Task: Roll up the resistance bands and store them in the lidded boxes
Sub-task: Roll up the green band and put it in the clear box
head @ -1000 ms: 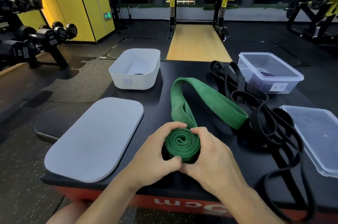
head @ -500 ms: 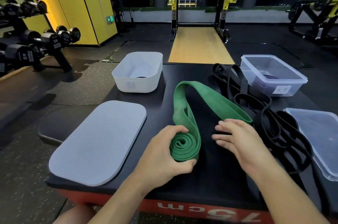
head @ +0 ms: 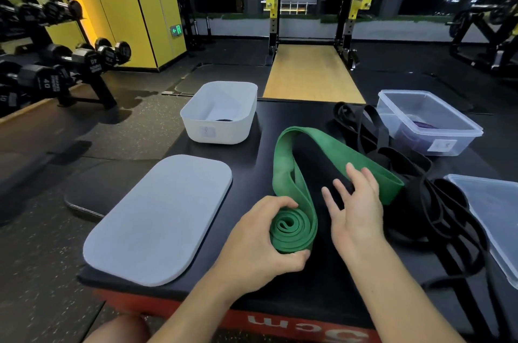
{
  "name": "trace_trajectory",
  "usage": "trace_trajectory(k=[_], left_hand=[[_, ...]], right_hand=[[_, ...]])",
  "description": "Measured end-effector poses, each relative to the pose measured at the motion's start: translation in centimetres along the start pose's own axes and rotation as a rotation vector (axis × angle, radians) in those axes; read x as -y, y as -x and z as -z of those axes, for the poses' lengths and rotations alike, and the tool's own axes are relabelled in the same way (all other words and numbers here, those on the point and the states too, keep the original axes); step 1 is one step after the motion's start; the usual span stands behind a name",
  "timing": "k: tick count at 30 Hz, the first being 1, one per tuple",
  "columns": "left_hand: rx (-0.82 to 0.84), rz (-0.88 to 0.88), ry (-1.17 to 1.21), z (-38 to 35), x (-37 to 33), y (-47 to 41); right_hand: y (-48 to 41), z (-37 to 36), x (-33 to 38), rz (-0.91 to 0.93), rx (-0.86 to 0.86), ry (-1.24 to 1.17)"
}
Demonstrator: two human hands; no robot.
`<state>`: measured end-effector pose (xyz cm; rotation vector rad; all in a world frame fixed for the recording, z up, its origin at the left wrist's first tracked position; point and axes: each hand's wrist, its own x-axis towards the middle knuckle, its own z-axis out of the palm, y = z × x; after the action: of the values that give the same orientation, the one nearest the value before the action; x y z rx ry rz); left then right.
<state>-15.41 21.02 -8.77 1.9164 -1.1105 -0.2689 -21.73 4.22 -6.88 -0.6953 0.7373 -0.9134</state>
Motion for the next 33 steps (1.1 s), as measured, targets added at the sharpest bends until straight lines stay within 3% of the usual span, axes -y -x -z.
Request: trace_trajectory(k=[7,11,15,18,21,24,26,29,33], left_hand=[[0.009,0.007,0.012,0.1,0.1,-0.2],[0.015,0.019,0.032,0.2,0.1,-0.1],[0.020,0.030,0.039,0.2,0.1,-0.1],[0.020,0.037,0.045,0.3,0.1,-0.1],[0.021,0.043,0.055,0.3,-0.1,-0.1],[0.019,0.035,0.057,0.3,-0.1,0.0],[0.015,0.027,0.056,0.3,-0.1,-0.1],[0.020,0.023,0.046,0.4,0.1,-0.1],[0.019,0.016,0.053,0.4,0.0,-0.1]], right_hand=[[-0.1,-0.7,-1.7,0.240,-0.005,0.411],[-0.7,-1.0,-1.4,0.548,-0.039,0.699],[-1.8,-2.7,0.3,0.757,0.060,0.894],[-3.4,-5.1,1.8,0.681,0.272,1.069],[-4.7,-6.8,2.2,0.432,0.560,1.334],[-5.4,-7.3,1.7,0.456,0.419,1.293],[-5.1,-6.9,1.7,0.482,0.413,1.208],[-3.9,-4.6,1.0,0.490,0.456,1.294],[-3.3,-1.4,0.0,0.427,0.316,1.347]])
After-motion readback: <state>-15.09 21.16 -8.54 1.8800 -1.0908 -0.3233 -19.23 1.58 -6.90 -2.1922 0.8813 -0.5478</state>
